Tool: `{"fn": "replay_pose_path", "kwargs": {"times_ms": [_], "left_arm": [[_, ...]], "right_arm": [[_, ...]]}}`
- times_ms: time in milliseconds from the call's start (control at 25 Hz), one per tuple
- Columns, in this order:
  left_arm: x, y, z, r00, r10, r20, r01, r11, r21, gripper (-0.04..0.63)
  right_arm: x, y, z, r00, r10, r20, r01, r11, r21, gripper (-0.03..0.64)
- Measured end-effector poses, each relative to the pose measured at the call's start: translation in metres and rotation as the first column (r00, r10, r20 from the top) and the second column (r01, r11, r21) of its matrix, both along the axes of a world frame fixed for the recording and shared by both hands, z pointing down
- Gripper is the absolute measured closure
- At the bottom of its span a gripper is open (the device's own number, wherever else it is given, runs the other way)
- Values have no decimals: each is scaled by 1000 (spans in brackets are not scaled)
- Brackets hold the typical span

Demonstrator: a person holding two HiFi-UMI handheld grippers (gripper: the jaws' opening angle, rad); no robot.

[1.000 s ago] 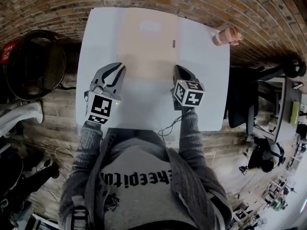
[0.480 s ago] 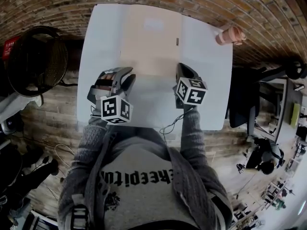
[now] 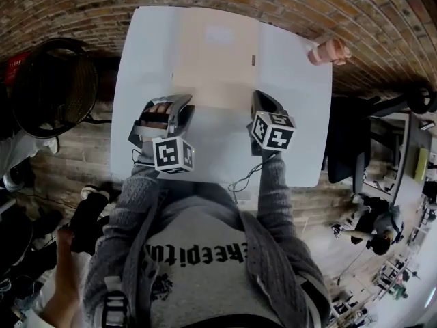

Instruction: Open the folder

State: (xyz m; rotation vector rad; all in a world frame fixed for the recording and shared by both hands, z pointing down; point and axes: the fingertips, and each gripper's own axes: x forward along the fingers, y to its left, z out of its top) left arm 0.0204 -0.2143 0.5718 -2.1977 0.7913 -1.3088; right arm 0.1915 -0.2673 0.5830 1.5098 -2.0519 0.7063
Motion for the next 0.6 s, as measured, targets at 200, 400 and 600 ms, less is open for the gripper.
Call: {"fn": "replay_pose_path", "kwargs": {"times_ms": [200, 400, 600], "left_arm": [[9, -4, 2, 1000, 10, 19, -10, 1000, 5, 486], [18, -4, 5, 1000, 15, 15, -15, 1000, -7, 517], [15, -6, 1, 994, -49, -94, 45, 998, -44, 539]], "right_arm": [[0, 0, 0, 1000, -8, -2, 8, 1000, -2, 614], [0, -1, 1, 1000, -6, 4, 7, 1000, -2, 614], [-1, -2, 0, 1000, -1, 22, 1, 1000, -5, 615]]}}
